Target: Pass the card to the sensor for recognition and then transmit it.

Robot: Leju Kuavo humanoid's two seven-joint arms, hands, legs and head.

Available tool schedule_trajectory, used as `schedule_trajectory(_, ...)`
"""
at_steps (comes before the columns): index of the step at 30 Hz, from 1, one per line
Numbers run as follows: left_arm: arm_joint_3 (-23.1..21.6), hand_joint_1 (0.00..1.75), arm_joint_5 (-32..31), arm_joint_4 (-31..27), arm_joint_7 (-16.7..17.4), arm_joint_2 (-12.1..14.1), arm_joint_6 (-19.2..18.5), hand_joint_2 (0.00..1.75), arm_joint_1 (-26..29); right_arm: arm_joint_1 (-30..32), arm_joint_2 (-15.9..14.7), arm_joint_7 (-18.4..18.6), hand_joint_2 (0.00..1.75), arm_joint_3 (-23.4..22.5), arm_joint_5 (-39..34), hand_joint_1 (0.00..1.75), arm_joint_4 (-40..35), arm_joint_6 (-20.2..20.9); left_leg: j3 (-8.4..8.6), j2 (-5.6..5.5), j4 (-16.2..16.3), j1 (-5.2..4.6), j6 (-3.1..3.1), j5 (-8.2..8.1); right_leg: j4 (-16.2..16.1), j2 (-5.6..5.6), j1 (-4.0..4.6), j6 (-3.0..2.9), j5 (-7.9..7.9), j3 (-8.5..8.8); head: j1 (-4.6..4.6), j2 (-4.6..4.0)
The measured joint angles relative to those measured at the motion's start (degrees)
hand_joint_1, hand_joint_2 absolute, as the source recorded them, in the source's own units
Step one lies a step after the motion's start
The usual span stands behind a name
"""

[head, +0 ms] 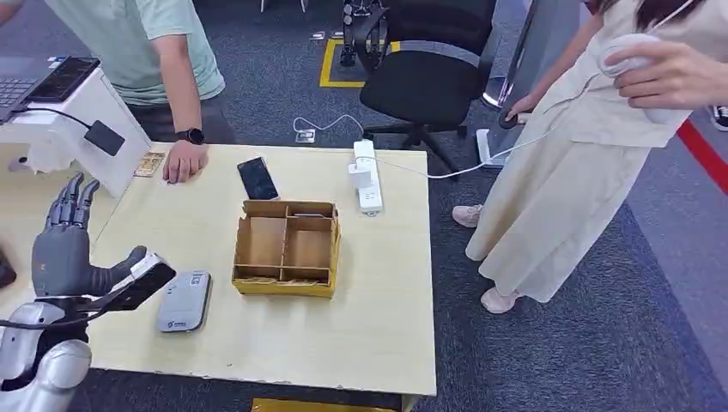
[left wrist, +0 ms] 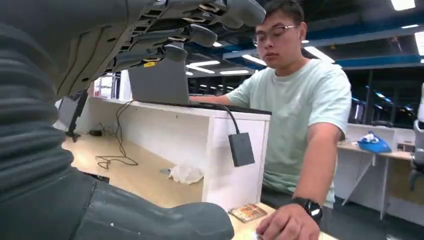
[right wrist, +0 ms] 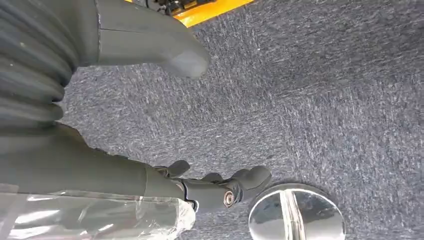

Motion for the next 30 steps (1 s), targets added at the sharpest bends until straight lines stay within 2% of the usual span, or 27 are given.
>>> schedule_trajectory(6, -4.08, 0.00, -2.12, -0.35, -1.77, -0.63, 0.26, 1.75, 0.61, -0.18, 0.00, 0.00, 1.75, 0.31, 0.00, 0.00, 0.02, -0.02, 0.00, -0.02, 0.01, -0.01, 0.00, 0.00, 0.00, -0.03, 0.00, 0.00, 0.01, 0.02, 0.02, 0.00)
schedule_trajectory(18, -10.91, 0.00, -2.27, -0.22, -1.73, -1.60, -1.14, 1.75, -0.52, -0.32, -0.02, 0.00, 1.75, 0.48, -0.24, 0.00, 0.11, -0.07, -0.01, 0.00, 0.01, 0.00, 0.00, 0.00, -0.01, -0.01, 0.00, 0.00, 0.01, -0.01, 0.02, 0.02)
schedule_trajectory(30, -12.28, 0.00, -2.08, -0.22, -1.73, -1.62, -1.27, 1.75, -0.83, -0.35, -0.02, 0.00, 1.75, 0.52, -0.26, 0.00, 0.22, -0.07, -0.01, -0.01, 0.01, 0.00, 0.00, 0.00, -0.01, -0.01, 0.00, 0.00, 0.00, -0.01, 0.02, 0.00)
